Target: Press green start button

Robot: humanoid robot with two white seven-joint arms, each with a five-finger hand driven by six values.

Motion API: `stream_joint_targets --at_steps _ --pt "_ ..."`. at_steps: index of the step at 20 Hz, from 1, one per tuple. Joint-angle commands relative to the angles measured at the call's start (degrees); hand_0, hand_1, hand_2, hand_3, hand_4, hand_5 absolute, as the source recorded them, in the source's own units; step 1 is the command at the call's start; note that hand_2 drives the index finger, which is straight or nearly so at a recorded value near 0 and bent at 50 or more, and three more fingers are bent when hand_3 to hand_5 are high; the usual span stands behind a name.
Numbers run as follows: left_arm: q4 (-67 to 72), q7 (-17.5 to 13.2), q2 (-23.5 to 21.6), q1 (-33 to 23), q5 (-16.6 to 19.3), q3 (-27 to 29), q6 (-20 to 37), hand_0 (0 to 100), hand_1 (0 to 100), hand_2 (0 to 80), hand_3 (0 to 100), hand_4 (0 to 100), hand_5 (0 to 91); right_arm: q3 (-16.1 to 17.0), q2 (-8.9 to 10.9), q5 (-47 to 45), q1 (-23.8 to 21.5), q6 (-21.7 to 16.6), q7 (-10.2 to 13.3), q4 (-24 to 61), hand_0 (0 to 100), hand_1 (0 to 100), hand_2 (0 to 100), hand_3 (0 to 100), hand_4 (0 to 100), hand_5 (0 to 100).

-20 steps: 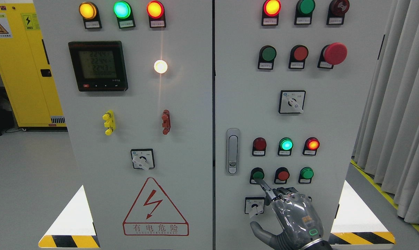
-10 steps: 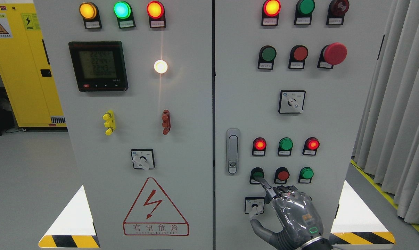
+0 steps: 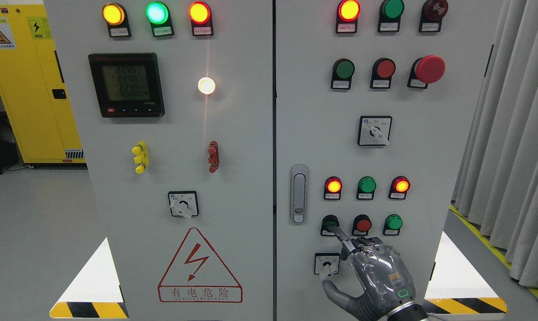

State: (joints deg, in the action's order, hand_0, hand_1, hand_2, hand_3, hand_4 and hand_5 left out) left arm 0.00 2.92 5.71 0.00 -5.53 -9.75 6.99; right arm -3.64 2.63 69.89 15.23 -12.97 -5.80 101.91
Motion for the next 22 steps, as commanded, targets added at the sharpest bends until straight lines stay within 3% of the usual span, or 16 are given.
stream_joint_targets --at_steps 1,9,11,14,17,19,21,22 --pt "-1.7 0.1 0.0 -1.1 0.0 0.0 0.0 12 56 0.0 0 0 0.0 1.4 -0.78 -0.1 -1.4 -0.7 0.5 2.2 28 56 0 58 58 41" --pt "-1.7 0.0 0.0 -1.1 0.0 0.0 0.0 12 56 0.0 0 0 0.0 1.7 -0.7 -6.3 -7.0 -2.1 1.1 8.3 28 56 0 62 61 46" --pt "-1.7 0.1 0.0 -1.1 0.0 0.0 0.0 12 56 0.0 0 0 0.0 1.8 -0.7 -9.0 -8.2 -3.3 2.2 9.4 28 56 0 62 62 48" --pt "-1.7 0.0 0.0 -1.1 0.0 0.0 0.0 12 56 0.0 0 0 0.0 1.7 -0.78 -16.3 -9.8 -4.3 2.7 10.4 28 56 0 59 62 48" --pt "-1.7 0.1 0.0 -1.1 0.0 0.0 0.0 12 56 0.0 0 0 0.0 0.7 -0.78 -29.4 -11.8 -4.3 1.4 10.2 28 56 0 60 60 44" --pt "-1.7 0.1 0.0 -1.1 0.0 0.0 0.0 12 56 0.0 0 0 0.0 0.4 -0.78 -40.1 -13.6 -3.7 -1.1 10.1 27 56 0 51 49 30" --pt "-1.7 0.1 0.0 -1.1 0.0 0.0 0.0 12 56 0.0 0 0 0.0 -0.1 -0.78 -49.1 -16.0 -3.4 -4.1 10.1 27 55 0 34 37 21" --pt "-1.7 0.0 0.0 -1.1 0.0 0.0 0.0 12 56 0.0 0 0 0.0 -0.2 -0.78 -52.4 -17.1 -2.9 -4.8 10.1 27 55 0 20 27 16"
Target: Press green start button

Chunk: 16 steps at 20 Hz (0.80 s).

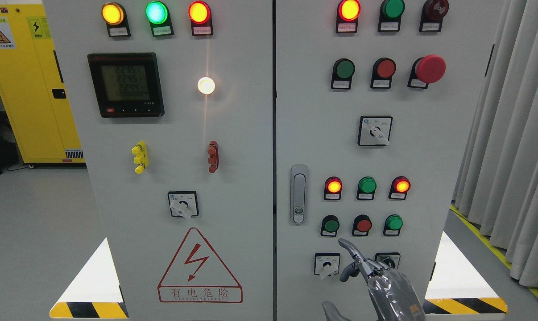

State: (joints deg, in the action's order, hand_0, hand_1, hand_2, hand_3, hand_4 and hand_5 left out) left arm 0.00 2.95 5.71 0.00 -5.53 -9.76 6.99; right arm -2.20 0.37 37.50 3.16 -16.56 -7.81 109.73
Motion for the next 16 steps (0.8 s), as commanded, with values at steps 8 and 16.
stream_joint_targets --at_steps 8,16 --pt "-1.7 0.0 0.0 -1.1 0.1 0.0 0.0 12 56 0.0 0 0 0.0 -1.8 1.56 -31.8 -5.7 2.2 -4.1 2.3 29 55 0 0 4 0" --pt "-1.7 0.0 0.0 -1.1 0.1 0.0 0.0 12 56 0.0 0 0 0.0 -1.8 1.47 -32.9 -5.9 2.4 -4.8 2.3 31 54 0 0 4 0"
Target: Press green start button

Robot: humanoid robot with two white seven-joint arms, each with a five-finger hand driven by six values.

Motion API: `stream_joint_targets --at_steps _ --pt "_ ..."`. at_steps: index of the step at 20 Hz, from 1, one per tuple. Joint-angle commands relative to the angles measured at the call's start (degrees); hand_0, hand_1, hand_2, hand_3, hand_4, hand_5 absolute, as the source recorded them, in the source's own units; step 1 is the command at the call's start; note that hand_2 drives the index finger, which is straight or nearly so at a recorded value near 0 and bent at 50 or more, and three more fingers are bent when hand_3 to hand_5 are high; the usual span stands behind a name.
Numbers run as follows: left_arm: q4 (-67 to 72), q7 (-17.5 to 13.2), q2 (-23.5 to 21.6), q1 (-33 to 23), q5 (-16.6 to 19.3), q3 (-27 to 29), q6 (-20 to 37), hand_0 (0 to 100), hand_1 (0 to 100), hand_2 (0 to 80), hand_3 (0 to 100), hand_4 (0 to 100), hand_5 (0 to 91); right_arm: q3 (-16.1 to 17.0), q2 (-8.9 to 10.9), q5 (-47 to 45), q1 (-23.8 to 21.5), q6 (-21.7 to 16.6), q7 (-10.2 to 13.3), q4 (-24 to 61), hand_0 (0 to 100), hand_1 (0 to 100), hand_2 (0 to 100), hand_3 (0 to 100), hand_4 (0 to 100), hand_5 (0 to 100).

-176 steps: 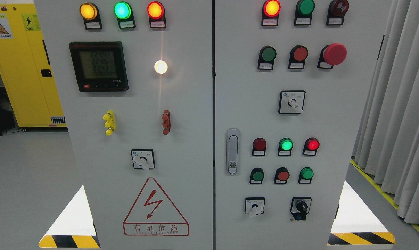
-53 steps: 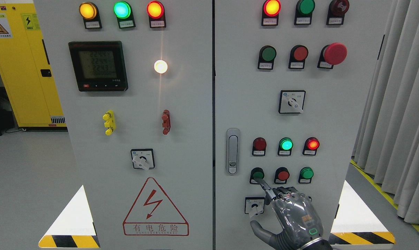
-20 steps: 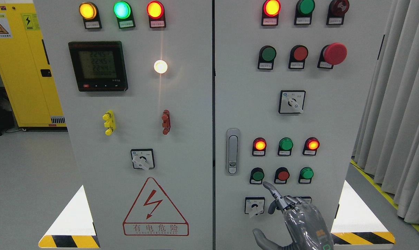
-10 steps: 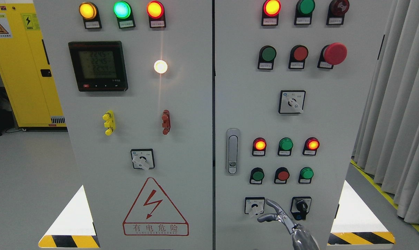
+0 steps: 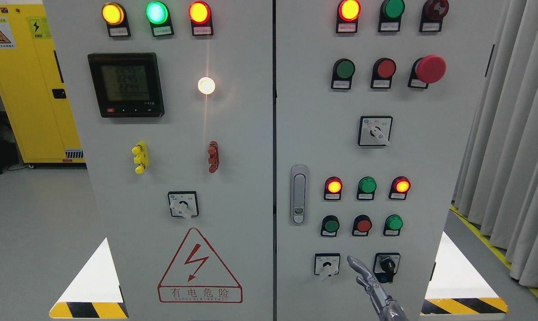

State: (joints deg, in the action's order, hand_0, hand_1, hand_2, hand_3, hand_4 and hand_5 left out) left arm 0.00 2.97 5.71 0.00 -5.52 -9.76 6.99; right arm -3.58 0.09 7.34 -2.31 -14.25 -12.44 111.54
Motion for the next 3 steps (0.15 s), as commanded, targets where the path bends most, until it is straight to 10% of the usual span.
stream_joint_targets --at_steps 1,3 --pt "-1.7 0.0 0.0 -1.1 0.0 0.0 0.0 12 56 0.0 0 0 0.0 -0.5 1.76 -3.2 -0.4 0.5 -0.1 0.5 31 54 0 0 4 0" --pt "-1.7 0.0 0.0 -1.1 0.0 0.0 0.0 12 56 0.0 0 0 0.0 -0.5 1.85 -4.5 -0.4 1.5 -0.1 0.5 31 54 0 0 5 0"
